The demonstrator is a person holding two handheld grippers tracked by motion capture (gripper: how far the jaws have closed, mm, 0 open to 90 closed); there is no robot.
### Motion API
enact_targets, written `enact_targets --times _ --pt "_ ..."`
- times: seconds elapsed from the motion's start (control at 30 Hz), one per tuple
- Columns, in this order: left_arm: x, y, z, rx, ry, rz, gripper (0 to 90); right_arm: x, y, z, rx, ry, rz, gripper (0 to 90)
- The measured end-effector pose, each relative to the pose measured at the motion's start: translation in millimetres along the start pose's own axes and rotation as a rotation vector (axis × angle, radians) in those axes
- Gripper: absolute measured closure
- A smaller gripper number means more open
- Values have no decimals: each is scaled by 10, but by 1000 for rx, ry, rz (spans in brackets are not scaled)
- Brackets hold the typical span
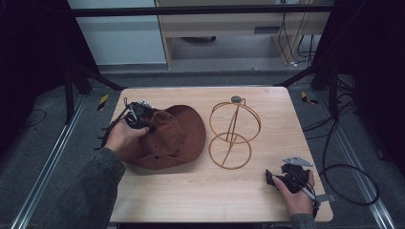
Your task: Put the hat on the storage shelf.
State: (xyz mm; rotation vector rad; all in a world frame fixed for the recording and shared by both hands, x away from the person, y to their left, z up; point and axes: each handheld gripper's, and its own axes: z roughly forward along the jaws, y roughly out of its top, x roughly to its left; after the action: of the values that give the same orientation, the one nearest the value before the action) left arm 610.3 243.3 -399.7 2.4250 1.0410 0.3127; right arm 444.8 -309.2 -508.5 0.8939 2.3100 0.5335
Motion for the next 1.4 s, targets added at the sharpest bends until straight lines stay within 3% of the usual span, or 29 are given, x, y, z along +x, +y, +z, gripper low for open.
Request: enact_targets --times 0.47,0.67,0.9,1.4 --pt "26 -77 -168 -19 2 8 886 -1 -1 1 -2 2 0 4" --pt "15 -67 -269 -19 8 30 886 -1 0 2 -3 3 1 4" --pt "-32 -90 -448 -57 14 58 886 -2 1 5 -5 4 2 5" --pt "-188 -92 -922 -82 5 144 886 -2 1 5 -5 4 2 5"
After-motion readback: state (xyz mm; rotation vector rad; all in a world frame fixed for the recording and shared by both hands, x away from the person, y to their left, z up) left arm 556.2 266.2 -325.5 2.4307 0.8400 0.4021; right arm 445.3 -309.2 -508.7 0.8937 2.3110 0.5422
